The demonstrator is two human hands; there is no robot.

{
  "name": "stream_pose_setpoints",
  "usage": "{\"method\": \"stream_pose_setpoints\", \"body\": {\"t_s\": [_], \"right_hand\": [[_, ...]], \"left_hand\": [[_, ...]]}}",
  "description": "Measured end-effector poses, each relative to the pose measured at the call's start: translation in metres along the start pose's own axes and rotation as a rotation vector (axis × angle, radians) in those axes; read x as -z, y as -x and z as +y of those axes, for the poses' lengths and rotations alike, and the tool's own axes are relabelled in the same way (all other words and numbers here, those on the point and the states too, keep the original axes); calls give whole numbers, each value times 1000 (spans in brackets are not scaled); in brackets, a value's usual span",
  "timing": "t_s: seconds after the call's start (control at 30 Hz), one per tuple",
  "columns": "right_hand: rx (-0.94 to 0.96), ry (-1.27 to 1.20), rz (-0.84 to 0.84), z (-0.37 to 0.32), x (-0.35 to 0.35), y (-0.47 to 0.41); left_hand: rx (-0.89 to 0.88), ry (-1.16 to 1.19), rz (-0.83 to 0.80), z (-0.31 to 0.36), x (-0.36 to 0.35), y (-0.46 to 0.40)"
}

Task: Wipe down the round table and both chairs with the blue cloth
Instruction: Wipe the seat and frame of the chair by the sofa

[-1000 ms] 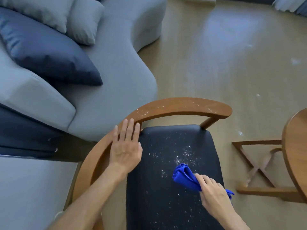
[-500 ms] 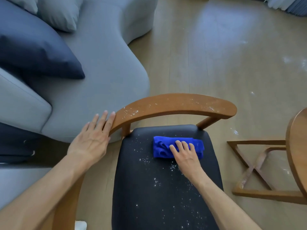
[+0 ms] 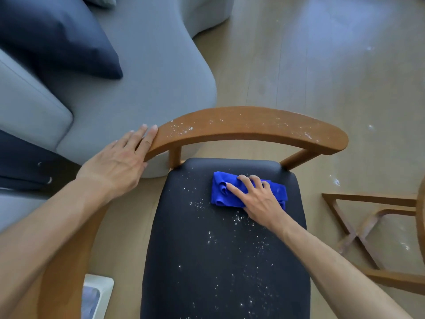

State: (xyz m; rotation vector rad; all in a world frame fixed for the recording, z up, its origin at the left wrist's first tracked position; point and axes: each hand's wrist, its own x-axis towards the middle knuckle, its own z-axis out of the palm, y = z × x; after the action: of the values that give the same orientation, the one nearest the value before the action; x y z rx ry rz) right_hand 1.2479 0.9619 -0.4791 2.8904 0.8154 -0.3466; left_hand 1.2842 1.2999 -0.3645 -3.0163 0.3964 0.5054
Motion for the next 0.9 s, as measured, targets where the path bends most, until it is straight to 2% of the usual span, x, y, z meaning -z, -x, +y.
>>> {"method": "stream_pose_setpoints", "body": {"t_s": [0.23,0.3,0.37,0.43,0.53,0.6,0.67,0.73,0.8,0.9], "right_hand": [[-93,-96,149,-28,-7,21],[-58,-131,182,-51,-19,56],[57,-161,192,-83,-36,111],[173,-203,108,-119,-48,170],[189,-240,-134,-139,-42,211],[255,-279,-90,-119,-26,191],[267,-342,51,-83,-8,142],[64,-320,163,-46,15,69],[-178,-184,206,-20,31,-8],[-324,-148,106,-21,28,-83]], "left_hand": [[10,4,-15,1,1,0],[10,11,-16,0,1,-1],[12,31,-20,1,1,-1],[6,36,-25,2,2,-1],[5,32,-36,3,4,0],[8,31,-33,3,5,1],[2,27,-25,3,5,1],[0,29,-24,3,5,1],[1,25,-19,3,4,0],[-2,31,-16,1,2,-1]]}}
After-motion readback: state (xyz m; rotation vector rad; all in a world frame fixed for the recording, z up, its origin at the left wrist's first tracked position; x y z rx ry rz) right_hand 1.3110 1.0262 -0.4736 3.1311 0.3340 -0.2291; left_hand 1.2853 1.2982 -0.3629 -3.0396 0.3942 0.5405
